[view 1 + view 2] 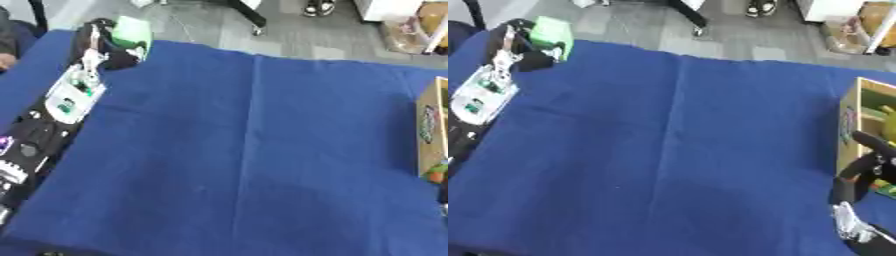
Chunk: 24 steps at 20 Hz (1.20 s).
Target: Pick up the objects with one hand, pass them to the other hand, and then place them into the box on the other side of the table.
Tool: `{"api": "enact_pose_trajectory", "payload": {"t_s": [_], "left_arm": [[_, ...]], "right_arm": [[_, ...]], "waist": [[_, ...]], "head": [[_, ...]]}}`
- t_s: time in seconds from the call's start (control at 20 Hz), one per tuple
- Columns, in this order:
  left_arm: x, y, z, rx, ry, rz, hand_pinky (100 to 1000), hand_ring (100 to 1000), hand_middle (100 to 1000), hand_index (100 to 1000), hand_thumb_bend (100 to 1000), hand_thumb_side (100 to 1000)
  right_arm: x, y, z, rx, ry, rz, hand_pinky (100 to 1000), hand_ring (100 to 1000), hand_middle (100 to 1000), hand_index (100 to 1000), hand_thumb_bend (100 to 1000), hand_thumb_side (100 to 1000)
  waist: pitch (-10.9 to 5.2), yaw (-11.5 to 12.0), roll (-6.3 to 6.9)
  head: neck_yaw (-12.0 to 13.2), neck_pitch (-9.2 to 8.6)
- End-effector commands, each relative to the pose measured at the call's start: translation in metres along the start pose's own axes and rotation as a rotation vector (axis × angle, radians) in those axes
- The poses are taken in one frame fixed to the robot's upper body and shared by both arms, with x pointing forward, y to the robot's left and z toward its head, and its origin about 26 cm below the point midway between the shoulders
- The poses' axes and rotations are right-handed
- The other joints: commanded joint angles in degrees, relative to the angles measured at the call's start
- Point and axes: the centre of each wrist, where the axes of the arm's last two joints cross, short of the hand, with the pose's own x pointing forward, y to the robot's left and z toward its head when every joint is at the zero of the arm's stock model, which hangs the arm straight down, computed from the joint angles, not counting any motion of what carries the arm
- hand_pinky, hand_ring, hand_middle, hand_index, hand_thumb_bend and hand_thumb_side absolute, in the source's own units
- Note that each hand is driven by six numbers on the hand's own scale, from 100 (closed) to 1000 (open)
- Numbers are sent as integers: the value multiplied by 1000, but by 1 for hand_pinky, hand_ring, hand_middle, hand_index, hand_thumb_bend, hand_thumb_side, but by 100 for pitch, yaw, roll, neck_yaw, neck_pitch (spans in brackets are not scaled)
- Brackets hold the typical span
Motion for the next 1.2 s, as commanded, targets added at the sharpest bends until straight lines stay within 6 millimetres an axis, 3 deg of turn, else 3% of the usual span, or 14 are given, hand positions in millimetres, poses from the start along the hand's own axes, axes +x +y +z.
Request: {"api": "enact_pose_trajectory", "payload": {"t_s": [0.05, 0.4, 0.8, 1.2], "left_arm": [[22, 18, 5, -28, -133, 37, 656, 499, 470, 621, 100, 261], [44, -5, 39, -266, -343, 173, 656, 497, 468, 619, 100, 299], [73, -48, 95, -615, -551, 321, 656, 494, 464, 614, 100, 358], [113, -46, 138, -901, -624, 390, 665, 502, 467, 616, 100, 384]], "right_arm": [[5, -8, -8, 23, -48, 14, 336, 322, 469, 881, 100, 321], [11, -8, -28, 84, -156, 12, 340, 327, 471, 887, 100, 279], [22, -3, -53, 162, -289, -24, 318, 310, 429, 900, 100, 304], [32, 5, -68, 234, -354, -72, 268, 272, 353, 914, 107, 354]], "waist": [[-282, 43, 119], [-452, 181, 144], [-492, 232, 138], [-523, 292, 181]], "head": [[-215, 162], [-662, 403], [-990, 424], [-1165, 425]]}}
